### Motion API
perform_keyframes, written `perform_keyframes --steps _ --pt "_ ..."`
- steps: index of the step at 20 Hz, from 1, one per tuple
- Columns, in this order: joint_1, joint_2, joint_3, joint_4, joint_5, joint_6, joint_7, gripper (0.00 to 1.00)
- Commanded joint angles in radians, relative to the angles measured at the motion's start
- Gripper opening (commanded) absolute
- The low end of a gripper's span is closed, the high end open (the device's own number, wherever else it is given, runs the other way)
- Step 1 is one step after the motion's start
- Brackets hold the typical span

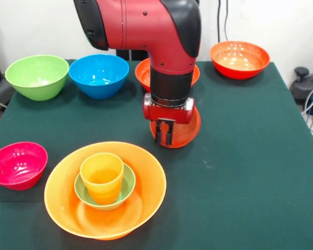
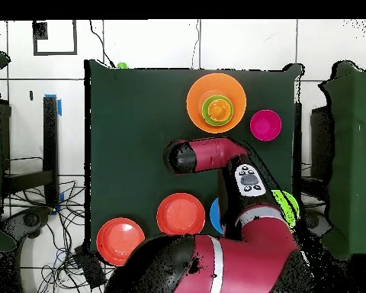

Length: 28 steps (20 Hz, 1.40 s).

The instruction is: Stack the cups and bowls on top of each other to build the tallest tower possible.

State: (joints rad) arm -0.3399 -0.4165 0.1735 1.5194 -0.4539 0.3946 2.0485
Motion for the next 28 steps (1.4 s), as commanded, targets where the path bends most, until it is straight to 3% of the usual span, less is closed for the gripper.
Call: perform_keyframes --steps 1,6,14,23,25,28 --pt "0.040 0.026 0.012 -0.060 -0.049 0.059 -0.037 1.00" --pt "0.046 0.026 0.010 -0.062 -0.045 0.064 -0.041 1.00" --pt "-0.025 -0.040 0.119 -0.004 0.007 0.196 -0.165 1.00" --pt "-0.049 -0.071 0.157 0.021 0.013 0.270 -0.157 1.00" --pt "-0.052 -0.094 0.158 0.039 0.023 0.312 -0.155 1.00" --pt "-0.052 -0.178 0.151 0.084 0.055 0.450 -0.169 1.00"
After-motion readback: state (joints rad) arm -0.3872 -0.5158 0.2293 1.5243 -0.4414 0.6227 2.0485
